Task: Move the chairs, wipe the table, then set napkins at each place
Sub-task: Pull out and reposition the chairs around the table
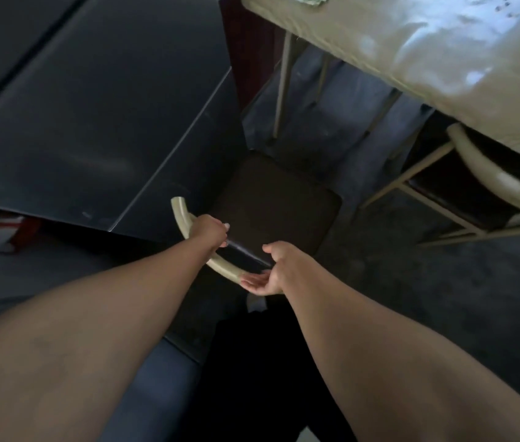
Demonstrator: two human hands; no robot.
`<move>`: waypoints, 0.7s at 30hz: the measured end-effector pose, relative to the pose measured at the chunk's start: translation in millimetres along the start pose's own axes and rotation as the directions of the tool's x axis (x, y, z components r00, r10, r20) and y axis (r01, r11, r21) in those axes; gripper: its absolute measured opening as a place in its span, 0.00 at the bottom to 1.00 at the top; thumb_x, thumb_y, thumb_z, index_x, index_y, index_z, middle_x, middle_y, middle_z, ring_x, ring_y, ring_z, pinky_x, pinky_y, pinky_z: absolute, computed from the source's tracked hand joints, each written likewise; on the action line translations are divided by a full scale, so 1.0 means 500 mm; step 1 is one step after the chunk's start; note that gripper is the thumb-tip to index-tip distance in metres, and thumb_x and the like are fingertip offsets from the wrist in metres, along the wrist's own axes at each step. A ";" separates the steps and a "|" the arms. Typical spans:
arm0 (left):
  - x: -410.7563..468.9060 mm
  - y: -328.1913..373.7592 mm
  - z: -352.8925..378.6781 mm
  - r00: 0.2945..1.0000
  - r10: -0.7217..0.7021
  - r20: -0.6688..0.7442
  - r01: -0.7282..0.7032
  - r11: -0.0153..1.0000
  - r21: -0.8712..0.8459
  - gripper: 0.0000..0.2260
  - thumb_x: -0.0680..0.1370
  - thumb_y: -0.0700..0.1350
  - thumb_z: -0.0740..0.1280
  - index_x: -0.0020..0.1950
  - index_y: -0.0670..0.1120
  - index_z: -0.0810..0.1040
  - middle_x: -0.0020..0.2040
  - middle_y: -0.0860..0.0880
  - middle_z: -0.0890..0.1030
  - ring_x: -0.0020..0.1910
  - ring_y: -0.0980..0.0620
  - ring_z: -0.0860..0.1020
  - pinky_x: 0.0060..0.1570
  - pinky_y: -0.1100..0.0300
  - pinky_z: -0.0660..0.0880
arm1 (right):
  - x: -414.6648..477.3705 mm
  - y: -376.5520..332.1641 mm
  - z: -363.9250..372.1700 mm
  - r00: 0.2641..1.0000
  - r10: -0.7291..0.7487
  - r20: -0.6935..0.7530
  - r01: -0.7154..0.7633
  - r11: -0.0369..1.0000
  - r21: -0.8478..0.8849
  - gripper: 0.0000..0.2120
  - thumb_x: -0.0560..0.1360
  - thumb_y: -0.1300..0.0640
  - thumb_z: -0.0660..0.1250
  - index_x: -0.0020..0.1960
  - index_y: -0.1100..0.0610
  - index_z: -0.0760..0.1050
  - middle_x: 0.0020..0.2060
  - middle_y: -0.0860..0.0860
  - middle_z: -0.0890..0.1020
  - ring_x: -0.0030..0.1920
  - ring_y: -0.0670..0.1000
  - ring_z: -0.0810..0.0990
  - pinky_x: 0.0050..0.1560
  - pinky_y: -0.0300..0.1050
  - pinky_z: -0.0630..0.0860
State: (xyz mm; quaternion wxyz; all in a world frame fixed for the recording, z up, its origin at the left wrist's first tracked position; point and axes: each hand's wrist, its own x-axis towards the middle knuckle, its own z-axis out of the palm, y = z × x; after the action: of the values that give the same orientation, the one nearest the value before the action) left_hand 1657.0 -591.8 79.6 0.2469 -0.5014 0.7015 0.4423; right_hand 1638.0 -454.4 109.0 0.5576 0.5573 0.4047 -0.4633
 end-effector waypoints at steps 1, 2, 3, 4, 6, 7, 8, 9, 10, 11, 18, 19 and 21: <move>0.012 -0.011 -0.005 0.999 -0.014 -0.034 0.014 1.000 0.008 0.11 0.80 0.43 0.64 0.57 0.37 0.77 0.54 0.39 0.82 0.52 0.42 0.82 0.55 0.51 0.78 | 0.007 0.009 0.010 1.000 0.031 0.005 -0.031 0.999 0.011 0.24 0.79 0.52 0.64 0.68 0.66 0.64 0.57 0.67 0.76 0.54 0.64 0.81 0.56 0.61 0.77; 0.023 -0.021 -0.009 0.998 -0.027 -0.064 0.028 0.999 0.023 0.12 0.79 0.44 0.65 0.57 0.38 0.77 0.55 0.39 0.82 0.53 0.41 0.81 0.58 0.51 0.77 | 0.013 0.018 0.020 0.999 0.052 0.012 -0.053 0.998 0.028 0.24 0.79 0.53 0.64 0.68 0.67 0.63 0.58 0.67 0.75 0.55 0.64 0.80 0.57 0.62 0.76; 0.029 -0.028 -0.013 0.995 -0.036 -0.097 0.040 0.998 0.043 0.13 0.79 0.45 0.66 0.58 0.39 0.78 0.56 0.39 0.81 0.54 0.40 0.81 0.57 0.51 0.77 | 0.018 0.026 0.028 0.998 0.059 0.018 -0.059 0.997 0.050 0.24 0.80 0.53 0.63 0.68 0.68 0.63 0.60 0.67 0.74 0.57 0.65 0.79 0.59 0.63 0.75; 0.035 -0.035 -0.018 0.990 -0.050 -0.134 0.059 0.996 0.065 0.14 0.78 0.46 0.66 0.60 0.40 0.77 0.57 0.39 0.80 0.54 0.40 0.80 0.56 0.51 0.77 | 0.024 0.031 0.038 0.999 0.050 0.020 -0.052 0.995 0.083 0.24 0.80 0.53 0.63 0.69 0.67 0.63 0.62 0.67 0.73 0.59 0.65 0.77 0.59 0.63 0.75; 0.046 -0.043 -0.025 0.970 -0.095 -0.223 0.117 0.989 0.088 0.21 0.77 0.47 0.68 0.67 0.41 0.70 0.63 0.39 0.76 0.59 0.39 0.76 0.58 0.47 0.76 | 0.042 0.038 0.054 1.000 0.008 0.007 -0.009 0.987 0.163 0.22 0.81 0.54 0.62 0.70 0.64 0.63 0.66 0.66 0.70 0.63 0.65 0.74 0.61 0.64 0.74; 0.053 -0.048 -0.028 0.957 -0.131 -0.260 0.157 0.984 0.082 0.25 0.77 0.47 0.69 0.70 0.41 0.66 0.66 0.39 0.71 0.63 0.38 0.73 0.61 0.45 0.74 | 0.053 0.040 0.062 1.000 -0.001 -0.001 0.002 0.979 0.204 0.21 0.81 0.55 0.61 0.70 0.64 0.64 0.66 0.66 0.70 0.64 0.65 0.73 0.61 0.64 0.73; 0.056 -0.050 -0.029 0.944 -0.161 -0.289 0.187 0.980 0.066 0.28 0.76 0.46 0.69 0.72 0.41 0.62 0.69 0.40 0.68 0.65 0.38 0.71 0.63 0.45 0.72 | 0.065 0.044 0.066 1.000 0.000 -0.010 0.002 0.969 0.248 0.21 0.81 0.55 0.62 0.70 0.63 0.64 0.67 0.66 0.69 0.65 0.65 0.72 0.61 0.64 0.73; 0.059 -0.053 -0.028 0.934 -0.194 -0.299 0.212 0.977 0.031 0.29 0.76 0.46 0.70 0.72 0.41 0.60 0.70 0.40 0.65 0.66 0.38 0.69 0.65 0.45 0.70 | 0.076 0.049 0.069 1.000 -0.002 -0.017 0.006 0.959 0.285 0.22 0.80 0.56 0.62 0.71 0.63 0.64 0.67 0.66 0.69 0.66 0.65 0.72 0.61 0.64 0.73; 0.069 -0.056 -0.028 0.927 -0.232 -0.296 0.233 0.972 -0.034 0.30 0.76 0.46 0.70 0.72 0.41 0.60 0.70 0.40 0.65 0.66 0.38 0.69 0.65 0.44 0.70 | 0.088 0.051 0.076 1.000 -0.008 -0.027 0.016 0.949 0.314 0.21 0.80 0.56 0.62 0.71 0.62 0.65 0.67 0.65 0.70 0.66 0.65 0.72 0.62 0.63 0.73; 0.074 -0.058 -0.028 0.922 -0.283 -0.265 0.258 0.958 -0.127 0.29 0.76 0.45 0.70 0.71 0.41 0.60 0.69 0.40 0.66 0.65 0.37 0.70 0.62 0.43 0.72 | 0.094 0.053 0.082 0.999 -0.009 -0.043 0.024 0.934 0.355 0.21 0.80 0.57 0.63 0.70 0.62 0.65 0.67 0.64 0.70 0.67 0.64 0.71 0.64 0.62 0.72; 0.092 -0.063 -0.004 0.904 -0.427 0.017 0.402 0.837 -0.371 0.16 0.78 0.41 0.67 0.64 0.37 0.70 0.58 0.37 0.77 0.55 0.37 0.79 0.44 0.41 0.79 | 0.115 0.056 0.092 0.997 -0.031 -0.064 0.062 0.824 0.563 0.20 0.80 0.60 0.62 0.71 0.61 0.67 0.69 0.60 0.71 0.69 0.61 0.70 0.69 0.54 0.70; 0.093 -0.060 -0.003 0.904 -0.428 0.013 0.402 0.837 -0.371 0.17 0.78 0.41 0.68 0.64 0.38 0.70 0.57 0.38 0.77 0.55 0.38 0.79 0.43 0.42 0.79 | 0.118 0.059 0.092 0.996 -0.061 -0.057 0.083 0.822 0.563 0.20 0.80 0.60 0.62 0.71 0.62 0.66 0.68 0.60 0.72 0.68 0.60 0.71 0.68 0.54 0.70; 0.096 -0.047 0.000 0.913 -0.409 0.017 0.384 0.843 -0.377 0.17 0.77 0.42 0.70 0.63 0.39 0.71 0.55 0.39 0.78 0.52 0.40 0.80 0.41 0.44 0.80 | 0.125 0.046 0.090 0.994 -0.042 -0.102 0.096 0.784 0.614 0.21 0.77 0.60 0.67 0.68 0.62 0.70 0.62 0.60 0.77 0.63 0.60 0.77 0.65 0.55 0.74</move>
State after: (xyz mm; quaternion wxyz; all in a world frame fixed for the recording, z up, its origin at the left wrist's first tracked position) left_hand 1660.5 -617.6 33.2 0.2108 -0.6869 0.4934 0.4902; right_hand 1672.5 -504.5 56.2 0.3103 0.7125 0.2737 -0.5667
